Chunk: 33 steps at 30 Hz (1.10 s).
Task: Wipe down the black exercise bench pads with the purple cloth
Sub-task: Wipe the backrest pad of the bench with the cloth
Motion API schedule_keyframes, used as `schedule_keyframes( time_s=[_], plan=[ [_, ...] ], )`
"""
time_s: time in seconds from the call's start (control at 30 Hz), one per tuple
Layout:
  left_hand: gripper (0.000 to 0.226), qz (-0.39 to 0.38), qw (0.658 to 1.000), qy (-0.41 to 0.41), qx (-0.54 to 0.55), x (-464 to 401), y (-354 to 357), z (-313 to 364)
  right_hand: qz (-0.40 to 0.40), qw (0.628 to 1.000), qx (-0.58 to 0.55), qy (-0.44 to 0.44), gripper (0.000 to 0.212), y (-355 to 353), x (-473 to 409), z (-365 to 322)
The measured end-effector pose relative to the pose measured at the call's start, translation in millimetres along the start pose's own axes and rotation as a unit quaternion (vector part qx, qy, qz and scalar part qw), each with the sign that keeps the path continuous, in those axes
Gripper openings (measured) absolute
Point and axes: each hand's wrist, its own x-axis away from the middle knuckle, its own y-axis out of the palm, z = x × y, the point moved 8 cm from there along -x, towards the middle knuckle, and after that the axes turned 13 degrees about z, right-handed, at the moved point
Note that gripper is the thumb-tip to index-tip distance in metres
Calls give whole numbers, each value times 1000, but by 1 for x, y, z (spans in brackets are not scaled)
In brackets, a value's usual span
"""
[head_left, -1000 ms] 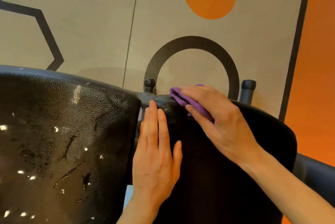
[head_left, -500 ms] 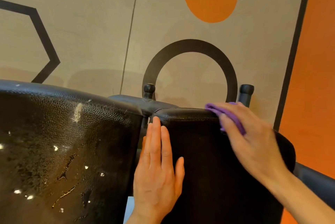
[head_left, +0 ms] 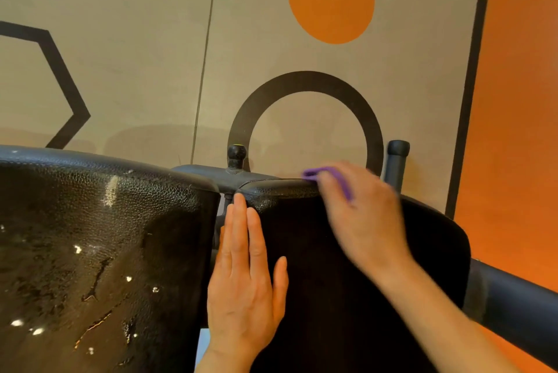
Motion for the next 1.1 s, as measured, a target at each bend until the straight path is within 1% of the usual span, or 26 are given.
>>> schedule_keyframes(
  time_s=[0.07, 0.1, 0.13, 0.17, 0.2, 0.3, 0.33, 0.37, 0.43, 0.47, 0.53, 0.57, 0.6, 0.63, 0.67, 0.73, 0.77, 0.83, 0.93, 1.0, 1.1],
  plan=[
    [73, -1, 1000, -1, -3, -1, 0, 0, -53, 991, -36, -120, 29, 28, 11, -56],
    [75, -4, 1000, -2, -7, -2, 0, 0, -79, 982, -51, -164, 31, 32, 16, -69],
    [75, -4, 1000, -1, -11, -2, -1, 1, -94, 976, -58, -187, 33, 28, 18, -67],
    [75, -4, 1000, 2, -19, -3, -3, 2, -97, 976, -65, -185, 36, 20, 17, -55],
    [74, -6, 1000, 5, -30, -3, -3, 2, -86, 981, -69, -159, 37, 8, 16, -34],
    [72, -27, 997, 2, -67, -2, -1, 2, -19, 997, -71, -17, 34, -29, 13, 29],
    [72, -29, 997, -5, -65, -1, -1, 1, 4, 998, -66, 11, 31, -33, 14, 38],
    [72, -28, 998, -12, -58, -2, -2, 0, 24, 998, -61, 19, 29, -31, 16, 36],
    [70, -20, 999, -13, -44, -2, -5, 2, 46, 997, -66, -6, 26, -16, 18, 9],
    [69, -16, 999, -8, -39, -2, -6, 3, 43, 995, -75, -45, 26, -6, 21, -13],
    [69, -7, 1000, -1, -16, -5, -9, 5, 1, 984, -98, -147, 26, 17, 29, -56],
    [70, -10, 1000, -3, 8, -6, -12, 6, -22, 977, -108, -184, 26, 22, 32, -68],
    [70, -18, 999, -5, 36, -6, -16, 7, -39, 972, -120, -198, 27, 23, 31, -73],
    [71, -26, 998, -2, 59, -4, -22, 6, -48, 971, -136, -191, 28, 21, 29, -72],
    [70, -29, 997, 4, 70, -1, -32, 3, -46, 973, -156, -165, 28, 17, 28, -67],
    [67, -21, 998, 22, 58, 8, -56, -10, -25, 973, -201, -110, 28, 9, 33, -61],
    [66, -16, 998, 26, 47, 12, -68, -21, -16, 972, -213, -103, 28, 8, 39, -63],
    [64, -10, 999, 21, 26, 16, -89, -43, -8, 972, -187, -140, 28, 14, 52, -74],
    [63, -19, 999, 26, -14, 14, -104, -66, 15, 975, -54, -217, 29, 29, 57, -82],
    [63, -33, 997, 51, -46, 12, -107, -73, 28, 963, 20, -268, 27, 38, 59, -86],
    [62, -54, 992, 89, -70, 12, -105, -79, 23, 941, 77, -329, 21, 53, 68, -92]
  ],
)
